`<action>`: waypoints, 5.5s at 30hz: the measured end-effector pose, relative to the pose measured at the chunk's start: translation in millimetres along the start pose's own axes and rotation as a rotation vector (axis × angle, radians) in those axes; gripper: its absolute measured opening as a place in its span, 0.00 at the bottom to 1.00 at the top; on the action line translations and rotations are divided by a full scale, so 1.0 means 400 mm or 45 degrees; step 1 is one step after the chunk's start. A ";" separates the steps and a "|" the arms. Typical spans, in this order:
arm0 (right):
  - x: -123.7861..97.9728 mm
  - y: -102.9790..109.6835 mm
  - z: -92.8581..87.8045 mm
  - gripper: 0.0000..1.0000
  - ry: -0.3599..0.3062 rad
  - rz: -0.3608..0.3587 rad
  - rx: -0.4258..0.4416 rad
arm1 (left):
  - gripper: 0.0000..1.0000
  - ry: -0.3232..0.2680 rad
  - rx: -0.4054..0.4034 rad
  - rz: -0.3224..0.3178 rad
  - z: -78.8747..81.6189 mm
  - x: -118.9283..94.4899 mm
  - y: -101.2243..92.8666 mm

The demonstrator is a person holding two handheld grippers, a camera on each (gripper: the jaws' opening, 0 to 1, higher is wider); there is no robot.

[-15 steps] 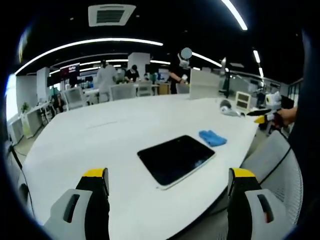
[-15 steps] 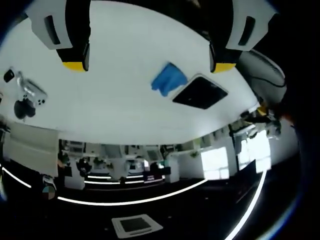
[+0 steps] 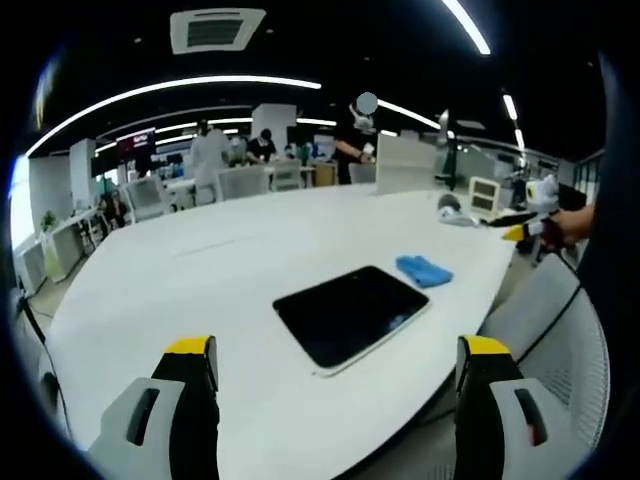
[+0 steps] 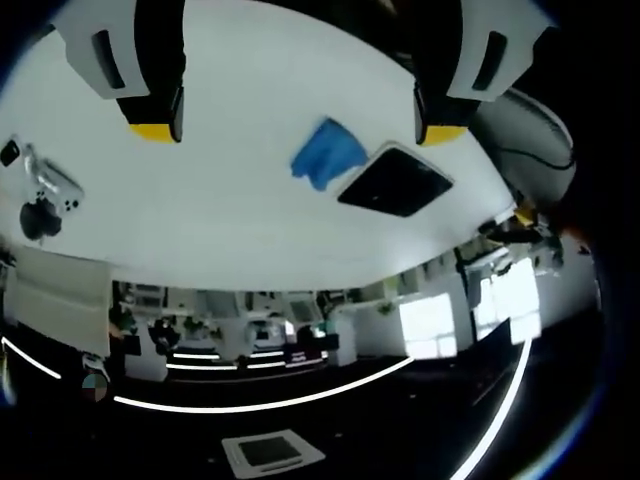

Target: Wipe the mirror surface with the cleaning cloth until all visible marks leave the cleaned area.

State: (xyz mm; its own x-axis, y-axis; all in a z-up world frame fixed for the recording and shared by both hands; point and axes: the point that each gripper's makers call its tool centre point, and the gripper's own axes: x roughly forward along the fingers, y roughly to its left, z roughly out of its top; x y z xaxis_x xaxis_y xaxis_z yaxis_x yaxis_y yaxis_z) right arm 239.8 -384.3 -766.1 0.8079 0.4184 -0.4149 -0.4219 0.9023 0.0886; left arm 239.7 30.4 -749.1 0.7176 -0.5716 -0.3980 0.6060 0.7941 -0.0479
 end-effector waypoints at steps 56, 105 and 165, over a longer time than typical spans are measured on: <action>-0.038 -0.024 0.017 0.98 0.033 -0.083 0.037 | 0.99 -0.026 -0.033 -0.057 0.020 -0.013 -0.019; 0.391 0.043 -0.049 0.44 0.219 -0.119 0.066 | 0.96 0.046 0.007 0.038 -0.032 0.004 0.037; 0.436 -0.005 0.018 0.01 0.304 -0.206 0.199 | 0.99 0.032 0.048 0.034 -0.036 0.006 0.038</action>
State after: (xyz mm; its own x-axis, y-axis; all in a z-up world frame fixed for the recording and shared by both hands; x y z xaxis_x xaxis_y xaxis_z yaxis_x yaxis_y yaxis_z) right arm 384.6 -312.3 -832.1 0.7321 0.2492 -0.6340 -0.2129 0.9678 0.1345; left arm 245.7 43.9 -764.2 0.7252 -0.5444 -0.4215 0.5994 0.8004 -0.0025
